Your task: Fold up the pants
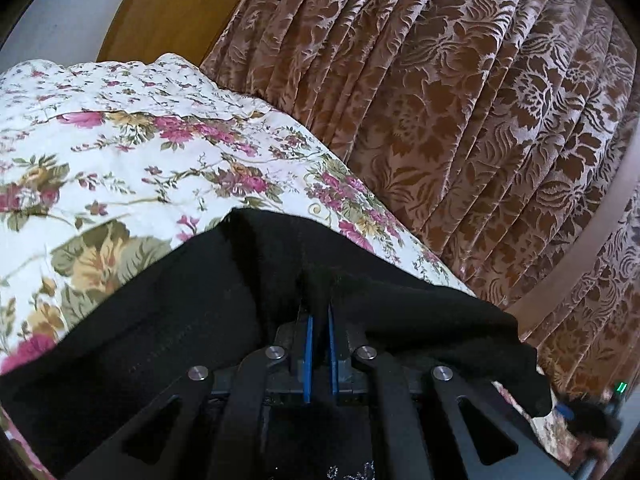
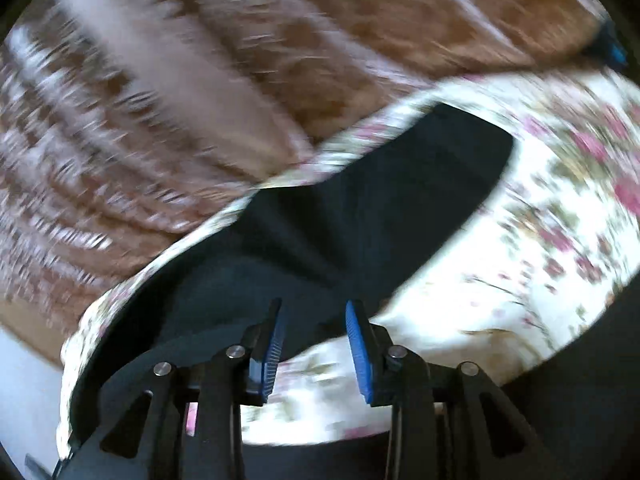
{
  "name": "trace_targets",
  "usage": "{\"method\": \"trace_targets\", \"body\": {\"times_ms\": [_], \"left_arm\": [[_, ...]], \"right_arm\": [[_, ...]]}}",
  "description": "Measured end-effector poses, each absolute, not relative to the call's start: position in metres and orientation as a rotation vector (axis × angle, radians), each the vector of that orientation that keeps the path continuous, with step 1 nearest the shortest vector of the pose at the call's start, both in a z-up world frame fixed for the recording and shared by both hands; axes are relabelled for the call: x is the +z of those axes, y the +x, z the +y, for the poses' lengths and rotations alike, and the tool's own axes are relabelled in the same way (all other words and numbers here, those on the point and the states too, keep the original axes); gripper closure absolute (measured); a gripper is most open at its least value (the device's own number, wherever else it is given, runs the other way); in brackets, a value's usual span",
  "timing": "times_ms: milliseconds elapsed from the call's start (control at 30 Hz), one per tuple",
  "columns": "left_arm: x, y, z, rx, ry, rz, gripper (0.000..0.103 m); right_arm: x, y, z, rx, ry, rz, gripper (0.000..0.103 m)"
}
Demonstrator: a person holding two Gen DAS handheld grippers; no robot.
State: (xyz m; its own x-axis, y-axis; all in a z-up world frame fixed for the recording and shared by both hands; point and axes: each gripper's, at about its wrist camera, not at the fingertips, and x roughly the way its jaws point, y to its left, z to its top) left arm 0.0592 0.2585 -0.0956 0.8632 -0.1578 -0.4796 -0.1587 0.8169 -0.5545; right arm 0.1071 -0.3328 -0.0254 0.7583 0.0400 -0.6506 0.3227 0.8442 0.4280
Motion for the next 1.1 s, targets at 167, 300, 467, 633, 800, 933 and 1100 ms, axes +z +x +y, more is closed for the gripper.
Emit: {"method": "trace_targets", "body": {"times_ms": [167,300,467,633,800,933,1100], "left_arm": [[-0.101,0.056,0.259,-0.015,-0.633,0.523,0.097],[-0.105,0.054,0.26,-0.024,-0.643,0.516,0.097],[-0.107,0.052,0.26,-0.029,-0.644,0.504,0.097],[-0.108,0.052,0.26,-0.035,-0.652,0.497,0.097],[-0.109,0.052,0.263,-0.05,-0.675,0.5,0.097],[-0.11,0.049,0.277,-0.074,-0.784,0.497,0.097],[-0.085,0.042,0.294,-0.087,-0.882,0.417,0.097]], "right_arm": [[0.002,0.17,-0.264,0.072,0.541,0.818,0.054],[-0.002,0.225,-0.218,0.13,0.567,0.965,0.053],[-0.011,0.276,-0.188,0.123,0.673,1.054,0.053],[-0.035,0.305,-0.174,0.02,0.741,1.166,0.053],[-0.061,0.296,-0.181,-0.003,0.867,1.192,0.086],[-0.051,0.274,-0.189,0.067,0.88,1.118,0.092],[-0.017,0.234,-0.194,0.217,0.859,1.025,0.093]]}}
